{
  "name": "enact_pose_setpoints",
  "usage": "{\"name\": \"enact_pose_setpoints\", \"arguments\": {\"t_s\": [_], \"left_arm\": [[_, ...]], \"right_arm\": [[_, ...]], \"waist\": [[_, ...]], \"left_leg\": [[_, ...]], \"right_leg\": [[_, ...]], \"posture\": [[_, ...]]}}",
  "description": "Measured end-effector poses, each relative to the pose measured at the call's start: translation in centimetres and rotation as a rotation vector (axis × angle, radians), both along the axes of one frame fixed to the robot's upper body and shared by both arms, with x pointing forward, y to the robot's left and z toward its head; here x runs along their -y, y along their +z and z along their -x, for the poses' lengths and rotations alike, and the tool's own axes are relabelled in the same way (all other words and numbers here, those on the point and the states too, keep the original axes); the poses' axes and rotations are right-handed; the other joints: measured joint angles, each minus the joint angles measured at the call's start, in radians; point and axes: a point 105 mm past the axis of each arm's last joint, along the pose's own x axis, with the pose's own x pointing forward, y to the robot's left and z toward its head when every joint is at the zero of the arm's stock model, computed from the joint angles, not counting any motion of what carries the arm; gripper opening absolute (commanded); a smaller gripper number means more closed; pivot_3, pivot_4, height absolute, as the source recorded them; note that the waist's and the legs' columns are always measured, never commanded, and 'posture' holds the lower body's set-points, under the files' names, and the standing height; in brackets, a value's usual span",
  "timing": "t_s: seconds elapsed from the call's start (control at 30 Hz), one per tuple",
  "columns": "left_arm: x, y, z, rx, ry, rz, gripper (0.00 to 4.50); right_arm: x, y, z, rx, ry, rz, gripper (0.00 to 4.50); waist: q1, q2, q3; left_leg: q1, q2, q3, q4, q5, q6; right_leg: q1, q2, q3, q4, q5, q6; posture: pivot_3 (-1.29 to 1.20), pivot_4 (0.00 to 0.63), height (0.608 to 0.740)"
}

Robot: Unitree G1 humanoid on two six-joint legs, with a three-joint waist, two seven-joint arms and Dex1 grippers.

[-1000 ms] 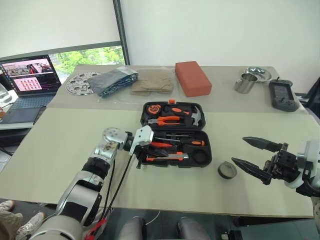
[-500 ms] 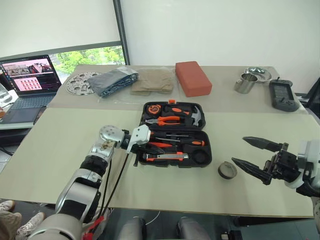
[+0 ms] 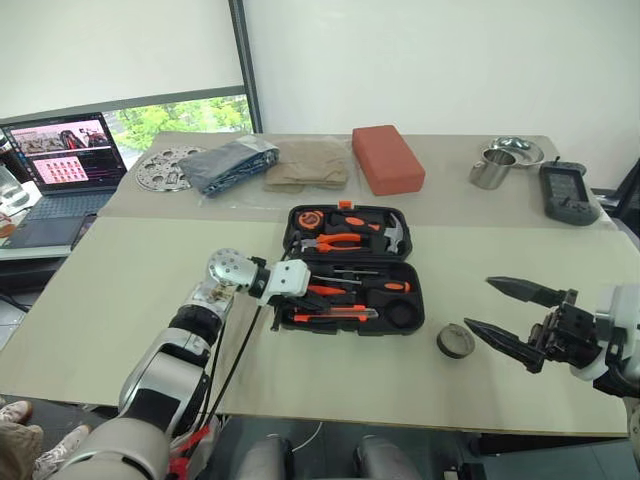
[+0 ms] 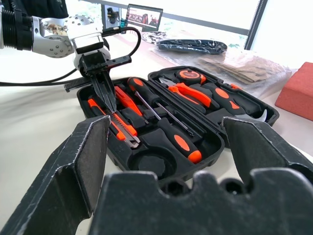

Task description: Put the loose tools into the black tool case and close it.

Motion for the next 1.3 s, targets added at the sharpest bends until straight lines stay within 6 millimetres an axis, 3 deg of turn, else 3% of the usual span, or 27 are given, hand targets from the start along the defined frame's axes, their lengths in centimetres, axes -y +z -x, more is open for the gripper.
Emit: {"name": "enact_pose_setpoints", "arguments": {"t_s": [0.17,0.33,0.47,0.6,0.73,1.03,1.13,1.3], "left_arm": [[0.7,0.1,0.0,0.016,0.0,0.019,0.03],[0.3,1.2,-0.1,-0.114,0.079,0.111,0.03],[-0.8,4.8,0.3,-0.171,0.106,0.204,1.51],[-3.2,9.9,2.6,-0.223,0.095,0.283,3.04],[-4.1,11.8,5.1,-0.289,0.063,0.272,4.42],[-5.4,11.7,7.0,-0.294,0.073,0.164,4.42],[-5.4,11.7,7.1,-0.29,0.072,0.164,4.5],[-5.1,12.0,7.4,-0.269,0.056,0.159,4.5]], "right_arm": [[0.1,-0.3,0.2,-0.019,-0.001,0.013,4.27],[0.5,-0.6,0.0,-0.059,-0.014,0.095,4.27],[0.2,-1.5,-0.1,-0.109,0.005,0.164,4.27],[-0.3,-3.8,-0.3,-0.225,0.014,0.297,4.27],[-1.3,-5.3,-0.3,-0.267,0.056,0.386,4.27],[-1.7,-7.6,-0.9,-0.379,0.074,0.515,4.27],[-1.5,-8.1,-0.8,-0.41,0.073,0.534,3.57],[-0.6,-8.5,-0.9,-0.438,0.054,0.581,1.78]], "waist": [[0.003,0.0,-0.001],[-0.008,-0.001,0.0],[-0.011,-0.001,0.002],[-0.012,0.0,0.003],[-0.006,0.001,0.003],[-0.002,-0.001,0.004],[-0.003,-0.001,0.004],[-0.004,-0.001,0.004]], "left_leg": [[0.0,0.0,0.0,0.001,0.0,0.0],[-0.004,0.001,0.0,0.0,0.0,0.0],[-0.004,0.002,-0.001,-0.001,0.0,0.0],[-0.003,0.004,-0.005,-0.002,0.0,0.0],[-0.002,0.003,-0.006,-0.001,0.0,0.0],[-0.003,0.003,-0.006,-0.001,0.0,0.0],[-0.003,0.003,-0.006,-0.001,0.0,0.0],[-0.003,0.003,-0.006,-0.001,0.0,0.0]], "right_leg": [[0.0,0.0,0.0,0.0,0.0,0.0],[-0.004,0.001,0.0,0.002,0.0,0.0],[-0.005,0.002,0.0,0.001,0.0,0.0],[-0.005,0.002,0.0,0.001,0.0,0.0],[-0.004,0.0,0.0,0.0,-0.001,0.0],[-0.004,-0.001,-0.001,-0.001,-0.001,0.0],[-0.005,-0.001,0.0,-0.001,-0.001,0.0],[-0.005,0.0,0.0,-0.001,-0.001,-0.001]], "posture": [[0.0,0.15,0.74],[0.0,0.15,0.74],[0.0,0.15,0.74],[0.0,0.15,0.74],[0.0,0.15,0.74],[0.0,0.15,0.74],[0.0,0.15,0.74],[0.0,0.15,0.74]]}}
